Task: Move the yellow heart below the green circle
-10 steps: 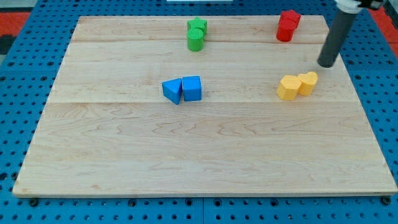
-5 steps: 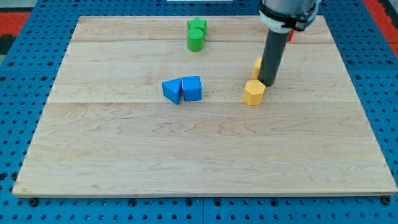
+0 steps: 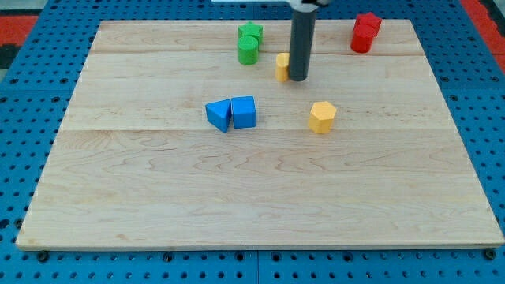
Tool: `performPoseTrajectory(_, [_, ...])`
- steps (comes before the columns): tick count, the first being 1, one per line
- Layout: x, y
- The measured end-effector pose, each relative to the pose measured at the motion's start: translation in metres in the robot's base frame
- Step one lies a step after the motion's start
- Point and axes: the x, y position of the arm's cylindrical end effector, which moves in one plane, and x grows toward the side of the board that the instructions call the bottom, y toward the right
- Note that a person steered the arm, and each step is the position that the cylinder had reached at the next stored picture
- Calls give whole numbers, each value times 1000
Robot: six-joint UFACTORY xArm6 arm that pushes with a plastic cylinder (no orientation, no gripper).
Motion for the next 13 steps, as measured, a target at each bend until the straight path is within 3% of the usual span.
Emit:
performPoseTrajectory(3, [-25, -3])
performPoseTrajectory(4, [-56, 9])
performPoseTrajectory(7, [-24, -33])
performPoseTrajectory(9, [-14, -16])
performPoseTrajectory(13, [-10, -65])
